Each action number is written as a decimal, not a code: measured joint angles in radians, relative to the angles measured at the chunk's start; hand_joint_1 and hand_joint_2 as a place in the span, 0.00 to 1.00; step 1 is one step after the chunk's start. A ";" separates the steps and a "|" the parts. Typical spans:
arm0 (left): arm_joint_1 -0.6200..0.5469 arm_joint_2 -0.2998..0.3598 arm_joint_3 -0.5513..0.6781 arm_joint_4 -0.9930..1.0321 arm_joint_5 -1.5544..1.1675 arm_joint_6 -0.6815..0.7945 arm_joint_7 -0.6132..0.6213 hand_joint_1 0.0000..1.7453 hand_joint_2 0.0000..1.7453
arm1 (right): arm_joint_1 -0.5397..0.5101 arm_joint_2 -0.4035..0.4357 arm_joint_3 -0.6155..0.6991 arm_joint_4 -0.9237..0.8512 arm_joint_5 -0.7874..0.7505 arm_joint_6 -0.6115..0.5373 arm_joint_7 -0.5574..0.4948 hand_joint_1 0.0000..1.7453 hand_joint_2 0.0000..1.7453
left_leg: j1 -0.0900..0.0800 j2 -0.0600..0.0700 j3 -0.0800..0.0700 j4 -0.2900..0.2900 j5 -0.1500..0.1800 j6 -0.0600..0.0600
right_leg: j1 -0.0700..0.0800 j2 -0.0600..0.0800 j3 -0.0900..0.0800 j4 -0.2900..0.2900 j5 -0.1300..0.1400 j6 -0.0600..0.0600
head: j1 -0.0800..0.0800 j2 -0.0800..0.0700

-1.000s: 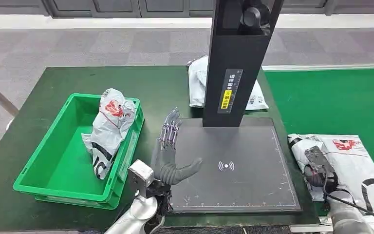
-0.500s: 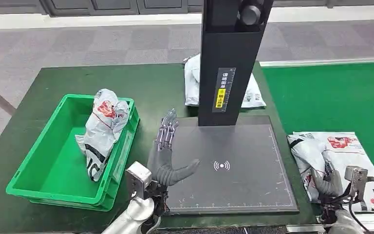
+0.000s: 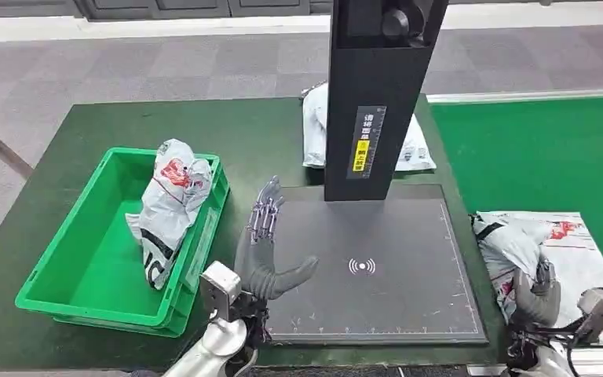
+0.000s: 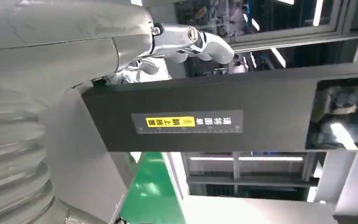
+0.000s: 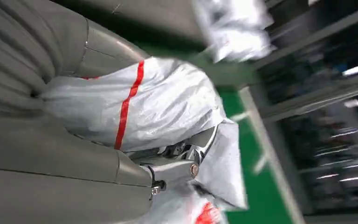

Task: Moved the parcel from conveyor to table for the left to box.

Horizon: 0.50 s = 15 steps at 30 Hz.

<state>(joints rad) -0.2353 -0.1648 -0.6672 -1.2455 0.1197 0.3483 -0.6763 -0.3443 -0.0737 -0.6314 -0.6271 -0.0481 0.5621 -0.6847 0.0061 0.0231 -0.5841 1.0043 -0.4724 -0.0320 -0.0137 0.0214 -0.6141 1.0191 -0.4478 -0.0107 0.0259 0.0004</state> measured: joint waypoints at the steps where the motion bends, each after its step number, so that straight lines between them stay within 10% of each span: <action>1: 0.000 0.000 0.000 0.001 0.004 0.000 0.000 0.00 1.00 | -0.003 0.001 0.011 -0.011 -0.035 0.022 -0.004 1.00 1.00 | 0.000 0.000 0.000 0.000 0.000 0.000 | 0.000 0.000 -0.001 0.000 0.000 0.000 | -0.001 0.000; 15: -0.002 0.000 0.000 0.005 0.029 -0.005 -0.006 0.00 1.00 | -0.044 0.008 0.148 -0.117 -0.177 0.068 -0.013 1.00 1.00 | -0.001 -0.007 0.001 0.003 0.002 0.001 | -0.001 -0.008 0.004 0.000 0.000 0.001 | 0.000 0.000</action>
<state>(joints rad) -0.2371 -0.1652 -0.6672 -1.2402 0.1488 0.3437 -0.6821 -0.3886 -0.0660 -0.4837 -0.7443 -0.2251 0.6302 -0.6977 0.0053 0.0161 -0.5834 1.0069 -0.4702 -0.0307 -0.0143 0.0138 -0.6106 1.0194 -0.4477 -0.0098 0.0256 0.0004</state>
